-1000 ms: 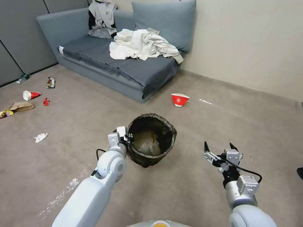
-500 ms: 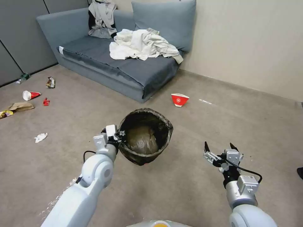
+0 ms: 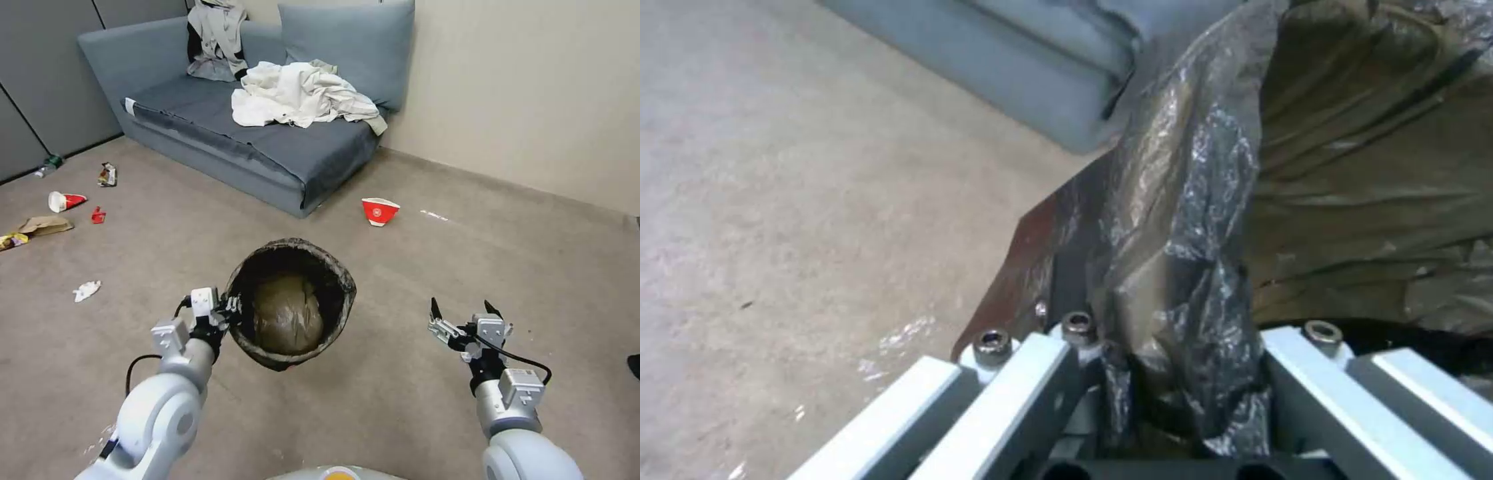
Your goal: Pick up the trash can from the floor.
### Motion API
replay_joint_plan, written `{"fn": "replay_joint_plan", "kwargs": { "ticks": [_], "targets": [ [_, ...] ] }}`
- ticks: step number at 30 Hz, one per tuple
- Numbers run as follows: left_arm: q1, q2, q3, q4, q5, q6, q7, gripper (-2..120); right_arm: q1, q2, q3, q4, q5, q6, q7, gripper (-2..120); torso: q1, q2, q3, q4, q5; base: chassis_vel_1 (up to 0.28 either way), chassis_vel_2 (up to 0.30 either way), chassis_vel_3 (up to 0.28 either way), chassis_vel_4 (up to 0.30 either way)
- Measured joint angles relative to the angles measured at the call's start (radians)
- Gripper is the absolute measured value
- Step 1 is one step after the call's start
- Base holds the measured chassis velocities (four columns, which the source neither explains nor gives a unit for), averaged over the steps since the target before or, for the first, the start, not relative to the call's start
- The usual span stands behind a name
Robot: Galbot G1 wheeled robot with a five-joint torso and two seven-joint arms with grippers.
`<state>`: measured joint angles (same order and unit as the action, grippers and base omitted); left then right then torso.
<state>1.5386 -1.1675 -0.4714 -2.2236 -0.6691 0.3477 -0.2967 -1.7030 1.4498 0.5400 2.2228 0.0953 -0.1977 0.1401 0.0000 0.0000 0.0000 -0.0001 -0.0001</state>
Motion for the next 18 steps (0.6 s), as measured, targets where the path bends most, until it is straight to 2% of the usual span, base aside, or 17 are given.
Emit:
{"fn": "replay_joint_plan", "kwargs": {
  "ticks": [18],
  "targets": [
    [-0.008,-0.004,0.024,-0.018,0.016,-0.005,0.002,3,-0.001,0.005,0.003,0.009,-0.001,0.004,0.0,100,0.0,0.0,0.0,0.0002,0.0001,0.0,0.0,0.0,0.0]
  ]
}}
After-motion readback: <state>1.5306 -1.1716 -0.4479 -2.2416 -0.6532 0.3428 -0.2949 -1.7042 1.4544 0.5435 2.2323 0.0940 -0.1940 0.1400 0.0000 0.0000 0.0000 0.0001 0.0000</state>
